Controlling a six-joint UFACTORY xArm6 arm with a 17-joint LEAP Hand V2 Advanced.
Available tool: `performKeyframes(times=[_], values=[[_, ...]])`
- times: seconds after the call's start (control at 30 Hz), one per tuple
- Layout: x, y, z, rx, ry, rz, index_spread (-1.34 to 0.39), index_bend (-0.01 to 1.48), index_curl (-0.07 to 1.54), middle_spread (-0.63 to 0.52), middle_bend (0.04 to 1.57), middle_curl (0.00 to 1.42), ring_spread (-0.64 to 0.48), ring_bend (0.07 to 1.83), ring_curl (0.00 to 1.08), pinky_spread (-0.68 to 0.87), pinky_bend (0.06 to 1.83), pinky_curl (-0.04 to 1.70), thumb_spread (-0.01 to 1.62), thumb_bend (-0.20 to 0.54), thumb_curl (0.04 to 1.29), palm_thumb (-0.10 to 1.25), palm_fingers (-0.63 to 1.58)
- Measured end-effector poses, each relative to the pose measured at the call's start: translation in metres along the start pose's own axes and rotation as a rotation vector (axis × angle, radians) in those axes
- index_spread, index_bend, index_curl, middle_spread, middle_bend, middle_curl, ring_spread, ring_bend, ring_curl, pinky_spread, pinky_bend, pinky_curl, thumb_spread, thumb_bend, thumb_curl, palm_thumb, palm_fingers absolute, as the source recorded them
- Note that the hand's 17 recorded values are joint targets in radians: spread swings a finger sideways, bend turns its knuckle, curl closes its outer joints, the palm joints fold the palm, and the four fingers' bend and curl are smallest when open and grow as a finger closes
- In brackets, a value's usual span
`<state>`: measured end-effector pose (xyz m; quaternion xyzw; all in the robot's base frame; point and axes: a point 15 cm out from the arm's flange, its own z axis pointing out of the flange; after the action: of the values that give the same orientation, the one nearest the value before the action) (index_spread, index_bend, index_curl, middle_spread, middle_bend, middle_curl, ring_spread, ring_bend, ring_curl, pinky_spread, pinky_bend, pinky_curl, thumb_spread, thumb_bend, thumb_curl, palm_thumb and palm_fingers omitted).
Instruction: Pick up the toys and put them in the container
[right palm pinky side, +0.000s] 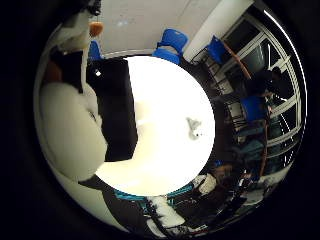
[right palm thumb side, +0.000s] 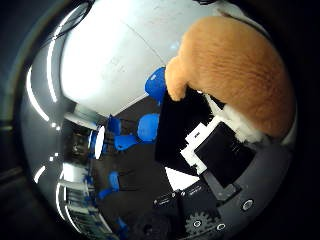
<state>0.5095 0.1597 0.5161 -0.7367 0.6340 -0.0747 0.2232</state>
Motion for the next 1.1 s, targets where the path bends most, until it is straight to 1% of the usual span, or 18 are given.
performKeyframes(times=[0.17,0.2,0.23,0.27,0.3,0.33,0.37,0.4,0.47,0.5,0.57,0.63,0.67,0.73,0.77,0.8,0.93,1.1], values=[[0.002,-0.005,0.02,-0.014,0.002,-0.011,-0.34,1.06,1.03,-0.29,1.23,1.13,-0.35,1.37,1.0,-0.26,1.35,1.08,1.05,-0.024,0.66,0.97,0.71],[0.002,-0.005,0.021,-0.015,0.002,-0.01,-0.34,1.01,1.0,-0.29,1.22,1.1,-0.34,1.36,0.97,-0.28,1.31,1.05,1.06,-0.035,0.64,0.92,0.75],[0.003,-0.005,0.022,-0.019,0.003,-0.01,-0.34,0.92,0.98,-0.28,1.2,1.07,-0.33,1.34,0.93,-0.3,1.27,1.0,1.07,-0.035,0.63,0.88,0.79],[0.003,-0.003,0.023,-0.028,0.004,-0.012,-0.34,0.78,0.94,-0.27,1.16,1.01,-0.32,1.32,0.87,-0.35,1.21,0.95,1.07,-0.037,0.62,0.83,0.79],[0.004,-0.001,0.024,-0.035,0.005,-0.017,-0.34,0.64,0.9,-0.27,1.12,0.98,-0.31,1.31,0.84,-0.39,1.18,0.92,1.08,-0.034,0.61,0.82,0.69],[0.004,0.001,0.025,-0.045,0.005,-0.025,-0.36,0.49,0.86,-0.26,1.07,0.93,-0.3,1.3,0.8,-0.44,1.15,0.87,1.1,-0.03,0.59,0.79,0.66],[0.004,0.005,0.026,-0.062,0.006,-0.038,-0.4,0.36,0.8,-0.26,0.96,0.87,-0.29,1.25,0.76,-0.45,1.12,0.84,1.13,-0.027,0.57,0.77,0.47],[0.005,0.01,0.028,-0.082,0.007,-0.053,-0.44,0.34,0.74,-0.24,0.86,0.81,-0.26,1.15,0.71,-0.38,1.01,0.81,1.16,-0.025,0.54,0.75,0.26],[0.008,0.017,0.029,-0.111,0.008,-0.091,-0.49,0.36,0.68,-0.2,0.71,0.72,-0.16,1.0,0.64,-0.19,0.9,0.79,1.19,-0.026,0.51,0.71,0.12],[0.009,0.02,0.03,-0.122,0.008,-0.109,-0.51,0.38,0.64,-0.16,0.63,0.67,-0.08,0.9,0.59,-0.04,0.85,0.76,1.2,-0.026,0.49,0.69,0.05],[0.015,0.024,0.03,-0.141,0.009,-0.133,-0.52,0.36,0.57,-0.09,0.52,0.58,0.05,0.77,0.49,0.2,0.78,0.69,1.2,-0.025,0.46,0.66,0.03],[0.022,0.027,0.029,-0.153,0.011,-0.144,-0.51,0.3,0.51,-0.06,0.52,0.53,0.13,0.64,0.42,0.35,0.7,0.62,1.21,-0.024,0.44,0.63,0.03],[0.026,0.028,0.028,-0.16,0.013,-0.146,-0.5,0.27,0.48,-0.06,0.52,0.51,0.16,0.59,0.39,0.4,0.67,0.59,1.21,-0.023,0.43,0.62,0.04],[0.035,0.031,0.025,-0.167,0.018,-0.139,-0.49,0.22,0.44,-0.05,0.51,0.48,0.18,0.53,0.35,0.45,0.61,0.54,1.21,-0.022,0.41,0.6,0.07],[0.041,0.031,0.022,-0.167,0.022,-0.13,-0.47,0.22,0.43,-0.01,0.41,0.44,0.19,0.53,0.34,0.47,0.61,0.52,1.21,-0.022,0.4,0.59,0.06],[0.048,0.032,0.019,-0.167,0.028,-0.117,-0.46,0.21,0.42,0.01,0.37,0.41,0.2,0.51,0.33,0.49,0.58,0.49,1.21,-0.022,0.39,0.58,0.09],[0.084,0.035,-0.011,-0.136,0.063,-0.053,-0.43,0.18,0.38,0.05,0.33,0.38,0.21,0.46,0.29,0.49,0.52,0.44,1.22,-0.017,0.37,0.58,0.15],[0.147,0.041,-0.056,-0.072,0.129,0.057,-0.4,0.17,0.35,0.05,0.31,0.35,0.21,0.44,0.27,0.49,0.46,0.38,1.21,-0.017,0.36,0.57,0.21]])
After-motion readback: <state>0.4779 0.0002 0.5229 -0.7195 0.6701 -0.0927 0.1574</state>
